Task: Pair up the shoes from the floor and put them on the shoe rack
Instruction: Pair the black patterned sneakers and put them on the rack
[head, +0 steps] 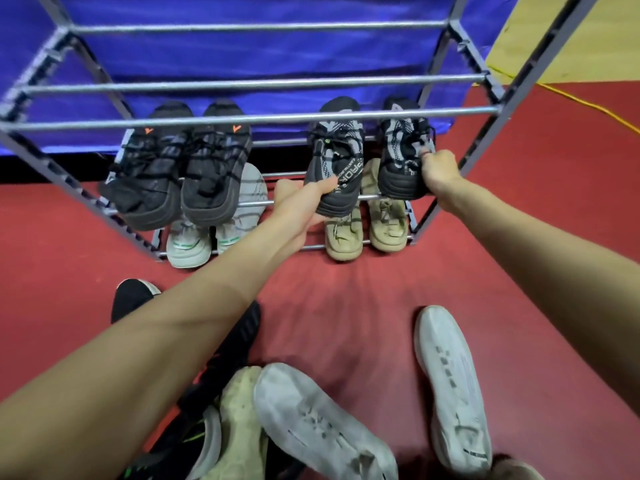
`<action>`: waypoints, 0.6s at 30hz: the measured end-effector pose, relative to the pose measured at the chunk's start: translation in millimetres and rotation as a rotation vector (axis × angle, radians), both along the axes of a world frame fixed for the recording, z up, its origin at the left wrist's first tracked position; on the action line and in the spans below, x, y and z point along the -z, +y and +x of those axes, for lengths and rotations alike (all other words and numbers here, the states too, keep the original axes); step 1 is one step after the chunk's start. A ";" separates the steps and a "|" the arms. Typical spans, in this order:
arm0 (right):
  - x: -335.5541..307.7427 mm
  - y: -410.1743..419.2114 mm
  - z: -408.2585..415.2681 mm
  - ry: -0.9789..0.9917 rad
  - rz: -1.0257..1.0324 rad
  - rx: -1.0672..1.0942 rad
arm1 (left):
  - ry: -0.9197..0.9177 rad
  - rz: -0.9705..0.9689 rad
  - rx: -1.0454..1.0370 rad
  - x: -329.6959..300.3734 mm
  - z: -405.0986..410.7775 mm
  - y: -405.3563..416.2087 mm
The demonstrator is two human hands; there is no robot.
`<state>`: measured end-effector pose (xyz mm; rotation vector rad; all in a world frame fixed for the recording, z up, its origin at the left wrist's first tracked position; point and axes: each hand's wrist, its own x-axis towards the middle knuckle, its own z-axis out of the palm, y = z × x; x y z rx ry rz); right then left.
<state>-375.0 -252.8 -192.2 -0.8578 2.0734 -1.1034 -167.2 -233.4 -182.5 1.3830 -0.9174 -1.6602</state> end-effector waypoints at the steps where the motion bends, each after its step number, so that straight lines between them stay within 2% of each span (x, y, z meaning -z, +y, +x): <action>1: 0.6 -0.1 -0.8 -0.009 -0.014 0.009 | 0.000 0.006 -0.010 1.3 -3.0 -2.5; 4: 5.2 1.7 -1.7 0.031 -0.053 0.018 | 0.004 0.017 -0.029 7.3 -10.1 -9.9; 8: 13.0 24.0 9.3 0.129 -0.082 -0.129 | 0.023 0.024 -0.026 13.6 -21.3 -16.0; 13: 23.1 44.1 3.6 0.442 -0.085 -0.356 | 0.060 0.044 -0.041 11.7 -39.4 -23.4; 18: 23.5 46.8 -2.5 0.480 -0.043 -0.357 | 0.112 0.085 -0.055 15.7 -57.0 -27.5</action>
